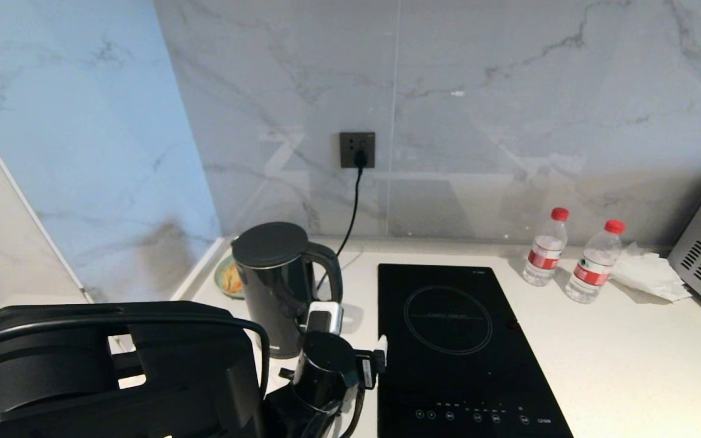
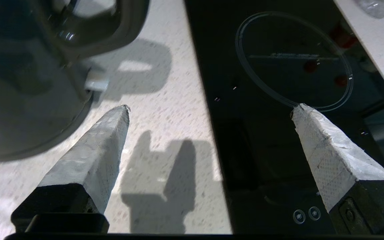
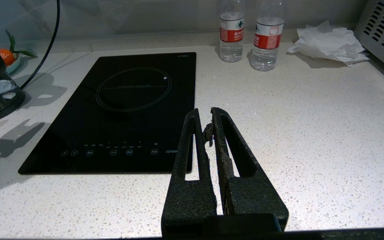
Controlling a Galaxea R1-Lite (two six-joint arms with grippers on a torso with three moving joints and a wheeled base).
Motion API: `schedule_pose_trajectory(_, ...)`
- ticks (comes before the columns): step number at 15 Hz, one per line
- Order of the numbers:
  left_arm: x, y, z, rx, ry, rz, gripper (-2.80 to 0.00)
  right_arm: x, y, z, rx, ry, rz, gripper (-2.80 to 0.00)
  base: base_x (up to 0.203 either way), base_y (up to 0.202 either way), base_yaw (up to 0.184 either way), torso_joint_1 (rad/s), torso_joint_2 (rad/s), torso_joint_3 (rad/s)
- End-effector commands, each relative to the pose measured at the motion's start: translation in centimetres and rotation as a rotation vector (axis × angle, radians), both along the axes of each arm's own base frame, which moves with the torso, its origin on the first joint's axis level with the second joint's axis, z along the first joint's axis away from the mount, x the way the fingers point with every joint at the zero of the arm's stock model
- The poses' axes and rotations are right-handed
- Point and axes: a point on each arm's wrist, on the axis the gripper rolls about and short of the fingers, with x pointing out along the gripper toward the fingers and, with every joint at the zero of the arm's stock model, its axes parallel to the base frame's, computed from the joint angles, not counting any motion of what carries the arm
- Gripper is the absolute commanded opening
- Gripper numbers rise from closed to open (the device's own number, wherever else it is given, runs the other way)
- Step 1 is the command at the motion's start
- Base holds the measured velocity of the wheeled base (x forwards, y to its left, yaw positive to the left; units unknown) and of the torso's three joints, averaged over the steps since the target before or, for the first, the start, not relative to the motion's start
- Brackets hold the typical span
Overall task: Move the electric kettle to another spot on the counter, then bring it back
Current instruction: Pick up the kettle
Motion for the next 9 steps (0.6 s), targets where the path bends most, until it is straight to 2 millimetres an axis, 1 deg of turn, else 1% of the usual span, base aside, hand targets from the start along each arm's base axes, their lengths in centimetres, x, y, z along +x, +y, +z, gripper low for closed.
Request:
schedule_pose_trajectory(1,0.53,-0.55,0.66,-0.026,-0.030,0.000,0.00,-0.01,0.00,0.00,0.000,-0.002,0.000,-2.80,0.000,0.000,0.000,0.000,0.00,0.000)
schedule_pose_trajectory(3,0.95,-0.94,0.82,-0.041,-0.040,0.004,0.00,-0.01,0.00,0.00,0.000,-0.002,0.000,-2.80,0.000,0.000,0.000,0.000,0.00,0.000)
schedule_pose_trajectory(6,0.86,-0.50,0.63,-0.034,-0.030,0.010,0.00,0.01,0.00,-0.02,-0.003,-0.006,0.000,-2.80,0.000,0.000,0.000,0.000,0.00,0.000)
schedule_pose_trajectory(9,0.53,-1.07,0.33,-0.031,-0.027,-0.007,0.00,0.01,0.00,-0.02,-0.003,-0.006,0.000,-2.80,0.000,0.000,0.000,0.000,0.00,0.000)
